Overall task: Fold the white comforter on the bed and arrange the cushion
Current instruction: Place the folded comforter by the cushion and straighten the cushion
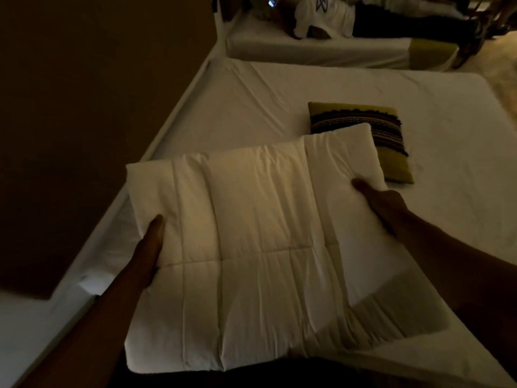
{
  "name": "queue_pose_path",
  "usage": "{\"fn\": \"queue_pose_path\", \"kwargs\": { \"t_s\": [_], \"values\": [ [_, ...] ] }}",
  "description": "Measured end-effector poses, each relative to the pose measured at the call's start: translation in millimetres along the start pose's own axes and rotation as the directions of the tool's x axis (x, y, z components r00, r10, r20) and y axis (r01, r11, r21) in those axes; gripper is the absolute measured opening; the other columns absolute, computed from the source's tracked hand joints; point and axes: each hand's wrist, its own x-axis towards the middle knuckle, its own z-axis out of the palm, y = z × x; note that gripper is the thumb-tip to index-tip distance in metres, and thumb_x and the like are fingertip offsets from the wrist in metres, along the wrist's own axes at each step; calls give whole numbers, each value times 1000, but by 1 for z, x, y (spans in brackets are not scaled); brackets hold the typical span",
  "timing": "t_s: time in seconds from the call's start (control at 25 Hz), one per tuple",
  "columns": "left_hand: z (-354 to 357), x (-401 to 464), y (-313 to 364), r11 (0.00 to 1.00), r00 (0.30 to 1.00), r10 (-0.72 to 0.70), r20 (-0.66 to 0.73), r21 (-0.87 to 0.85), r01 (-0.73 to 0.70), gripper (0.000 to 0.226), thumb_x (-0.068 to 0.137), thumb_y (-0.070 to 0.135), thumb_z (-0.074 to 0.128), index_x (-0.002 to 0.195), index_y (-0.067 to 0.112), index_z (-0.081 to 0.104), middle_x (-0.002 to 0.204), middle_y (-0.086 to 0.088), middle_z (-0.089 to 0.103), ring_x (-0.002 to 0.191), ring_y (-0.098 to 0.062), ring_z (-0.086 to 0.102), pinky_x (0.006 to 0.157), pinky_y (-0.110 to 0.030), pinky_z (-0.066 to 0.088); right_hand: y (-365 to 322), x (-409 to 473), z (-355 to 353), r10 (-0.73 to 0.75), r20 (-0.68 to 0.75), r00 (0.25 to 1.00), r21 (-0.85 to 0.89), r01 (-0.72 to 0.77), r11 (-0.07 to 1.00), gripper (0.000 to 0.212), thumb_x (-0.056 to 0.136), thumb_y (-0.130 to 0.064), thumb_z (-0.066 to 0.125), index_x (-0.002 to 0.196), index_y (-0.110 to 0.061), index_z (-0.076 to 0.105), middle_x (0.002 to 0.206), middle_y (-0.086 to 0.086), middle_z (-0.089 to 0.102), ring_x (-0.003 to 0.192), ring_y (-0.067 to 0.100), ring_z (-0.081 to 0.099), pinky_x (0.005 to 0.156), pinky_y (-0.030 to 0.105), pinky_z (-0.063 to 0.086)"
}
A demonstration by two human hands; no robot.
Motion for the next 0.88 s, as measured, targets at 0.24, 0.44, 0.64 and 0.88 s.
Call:
{"fn": "queue_pose_path", "kwargs": {
  "t_s": [0.24, 0.44, 0.64, 0.88],
  "values": [
    [-66, 15, -8, 996, 999, -2, -44, -93, -3, 116, 58, 86, 64, 152, 26, 31, 145, -6, 48, 126, -30, 49, 109, -55, 37, -66, -16, 81, -105, 42, 994, -66, 108, 992, 126, 49, -91, 64, 147, -17, 37, 143, 10, 48, 123, 33, 52, 86, 38, 45],
    [-61, 34, -10, 975, 983, -100, -157, -210, 66, 109, 68, 80, 61, 154, 24, 23, 148, -9, 43, 130, -32, 44, 110, -53, 35, -132, 23, 137, -195, 158, 968, -109, 213, 971, 126, 53, -86, 67, 151, -17, 29, 150, 9, 42, 129, 33, 48, 89, 39, 42],
    [-24, 63, 1, 915, 963, -207, -173, -384, 128, 86, 83, 66, 57, 152, 23, 27, 135, -8, 51, 112, -28, 50, 96, -49, 41, -211, 76, 191, -199, 216, 956, -304, 260, 917, 123, 55, -85, 67, 145, -6, 36, 138, 14, 52, 116, 36, 57, 73, 36, 47],
    [11, 107, 17, 785, 926, -373, -57, -551, 282, 70, 81, 53, 66, 137, 16, 49, 115, -12, 60, 104, -33, 57, 87, -49, 48, -306, 127, 251, -303, 320, 898, -377, 414, 829, 117, 55, -86, 65, 139, -7, 43, 132, 13, 55, 107, 32, 58, 74, 35, 49]
  ]
}}
